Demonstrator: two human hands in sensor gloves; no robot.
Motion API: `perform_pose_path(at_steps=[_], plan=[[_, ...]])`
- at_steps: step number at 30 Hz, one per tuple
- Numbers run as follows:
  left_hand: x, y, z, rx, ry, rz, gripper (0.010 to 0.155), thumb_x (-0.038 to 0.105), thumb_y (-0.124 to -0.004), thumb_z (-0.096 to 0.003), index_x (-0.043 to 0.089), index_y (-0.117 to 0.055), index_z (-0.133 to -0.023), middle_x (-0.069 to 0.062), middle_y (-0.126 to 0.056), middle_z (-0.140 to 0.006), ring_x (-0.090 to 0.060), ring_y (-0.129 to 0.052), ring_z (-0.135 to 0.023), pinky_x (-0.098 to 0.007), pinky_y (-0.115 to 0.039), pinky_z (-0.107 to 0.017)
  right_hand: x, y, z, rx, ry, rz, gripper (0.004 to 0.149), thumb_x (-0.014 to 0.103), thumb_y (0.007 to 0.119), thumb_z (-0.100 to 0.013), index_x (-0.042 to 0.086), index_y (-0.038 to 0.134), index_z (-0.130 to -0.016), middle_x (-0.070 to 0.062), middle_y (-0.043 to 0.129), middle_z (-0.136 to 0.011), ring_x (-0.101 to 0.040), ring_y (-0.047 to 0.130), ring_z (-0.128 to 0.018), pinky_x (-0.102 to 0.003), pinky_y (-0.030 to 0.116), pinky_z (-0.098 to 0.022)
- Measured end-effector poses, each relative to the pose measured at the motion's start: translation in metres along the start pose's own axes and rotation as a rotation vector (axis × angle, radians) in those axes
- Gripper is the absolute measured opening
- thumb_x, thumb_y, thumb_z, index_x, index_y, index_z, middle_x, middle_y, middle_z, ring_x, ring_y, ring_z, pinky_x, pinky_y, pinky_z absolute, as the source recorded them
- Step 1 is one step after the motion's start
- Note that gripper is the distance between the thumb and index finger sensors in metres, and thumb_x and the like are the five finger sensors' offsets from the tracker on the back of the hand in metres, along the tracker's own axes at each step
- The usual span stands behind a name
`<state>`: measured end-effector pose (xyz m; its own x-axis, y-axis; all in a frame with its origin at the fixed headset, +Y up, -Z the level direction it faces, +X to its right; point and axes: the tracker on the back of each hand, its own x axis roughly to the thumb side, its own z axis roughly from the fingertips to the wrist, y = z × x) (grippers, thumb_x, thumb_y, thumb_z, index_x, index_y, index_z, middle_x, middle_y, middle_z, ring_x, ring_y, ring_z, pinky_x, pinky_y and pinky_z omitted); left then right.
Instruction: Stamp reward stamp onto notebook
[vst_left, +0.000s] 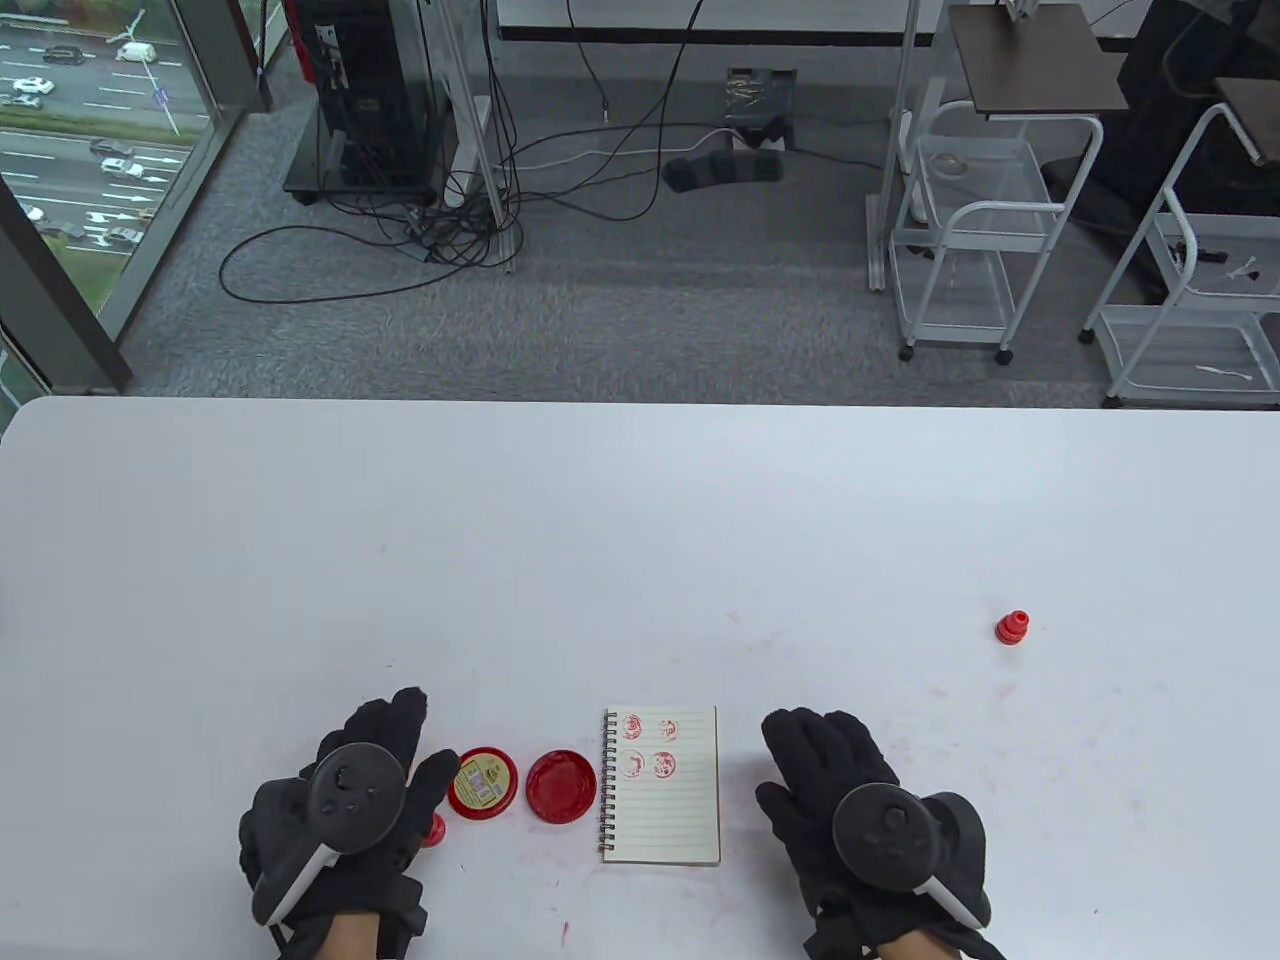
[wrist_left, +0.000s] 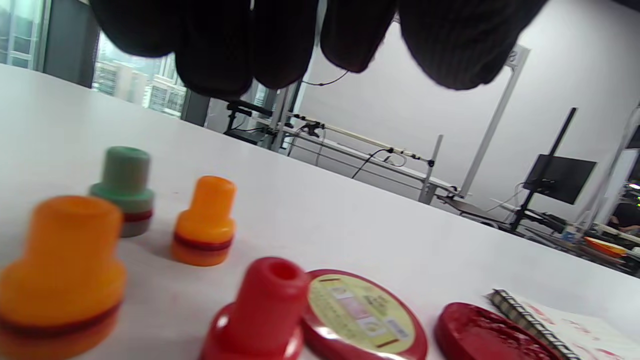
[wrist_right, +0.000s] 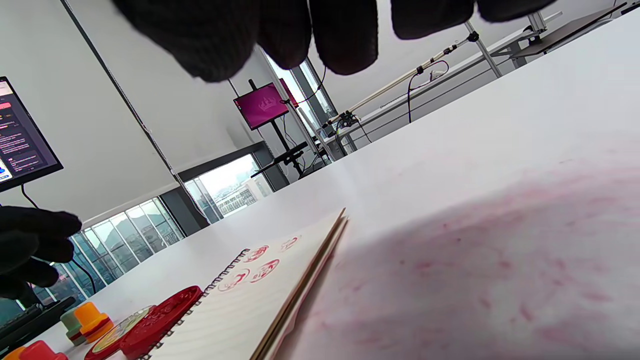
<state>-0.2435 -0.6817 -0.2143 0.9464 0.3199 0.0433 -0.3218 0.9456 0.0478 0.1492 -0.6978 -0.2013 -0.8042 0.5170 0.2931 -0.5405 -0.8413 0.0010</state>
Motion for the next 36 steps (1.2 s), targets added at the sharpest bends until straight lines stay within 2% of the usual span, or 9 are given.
perform_pose_path(at_steps=[7,14,21,25,28,36], plan=[[0.029,-0.012,-0.001,-0.062,-0.158,0.005,0.076,0.059,-0.070,-0.0488,0.023,-0.060,-0.115,-0.018,-0.065,-0.115,-0.045,-0.074,-0.096,-0.063,-0.064,-0.070,-0.004,-0.007,0.001,-0.008,0.020,0.039,0.062,0.036,0.075,-0.048,0.013,0.059,-0.104,-0.021,0.060,-0.108,-0.061,0.050,-0.095,-0.078,0.049,-0.063],[0.054,-0.017,-0.001,-0.066,-0.276,-0.016,0.075,0.059,-0.070,-0.0489,0.023,-0.061,-0.114,-0.018,-0.066,-0.114,-0.045,-0.075,-0.096,-0.062,-0.065,-0.070,-0.026,-0.042,-0.013,-0.080,0.112,0.088,0.065,0.036,0.077,-0.047,0.013,0.058,-0.105,-0.020,0.060,-0.109,-0.061,0.049,-0.096,-0.079,0.049,-0.064],[0.063,-0.013,0.002,-0.064,-0.308,0.026,0.073,0.058,-0.070,-0.0494,0.022,-0.062,-0.113,-0.018,-0.065,-0.114,-0.045,-0.075,-0.096,-0.062,-0.065,-0.070,-0.060,-0.090,-0.026,-0.129,0.266,0.245,0.069,0.038,0.079,-0.046,0.013,0.054,-0.105,-0.018,0.061,-0.109,-0.062,0.052,-0.095,-0.080,0.048,-0.063],[0.067,-0.011,0.003,-0.042,-0.335,0.022,0.073,0.058,-0.070,-0.0493,0.022,-0.064,-0.112,-0.018,-0.067,-0.113,-0.044,-0.076,-0.095,-0.062,-0.066,-0.070,-0.077,-0.105,-0.033,-0.142,0.347,0.267,0.070,0.039,0.079,-0.046,0.012,0.053,-0.106,-0.018,0.060,-0.109,-0.061,0.052,-0.095,-0.080,0.048,-0.063],[0.069,-0.010,0.002,-0.039,-0.344,0.021,0.070,0.056,-0.071,-0.0498,0.022,-0.065,-0.111,-0.018,-0.069,-0.112,-0.043,-0.077,-0.094,-0.061,-0.067,-0.070,-0.094,-0.120,-0.045,-0.158,0.466,0.248,0.069,0.035,0.079,-0.047,0.012,0.051,-0.106,-0.019,0.058,-0.109,-0.059,0.053,-0.095,-0.079,0.048,-0.063],[0.058,-0.002,0.002,0.002,-0.308,0.048,0.069,0.055,-0.071,-0.0499,0.021,-0.067,-0.110,-0.018,-0.071,-0.110,-0.041,-0.079,-0.093,-0.060,-0.068,-0.069,-0.133,-0.130,-0.068,-0.102,0.596,0.202,0.073,0.037,0.081,-0.046,0.012,0.050,-0.106,-0.018,0.057,-0.110,-0.058,0.053,-0.095,-0.077,0.051,-0.064]])
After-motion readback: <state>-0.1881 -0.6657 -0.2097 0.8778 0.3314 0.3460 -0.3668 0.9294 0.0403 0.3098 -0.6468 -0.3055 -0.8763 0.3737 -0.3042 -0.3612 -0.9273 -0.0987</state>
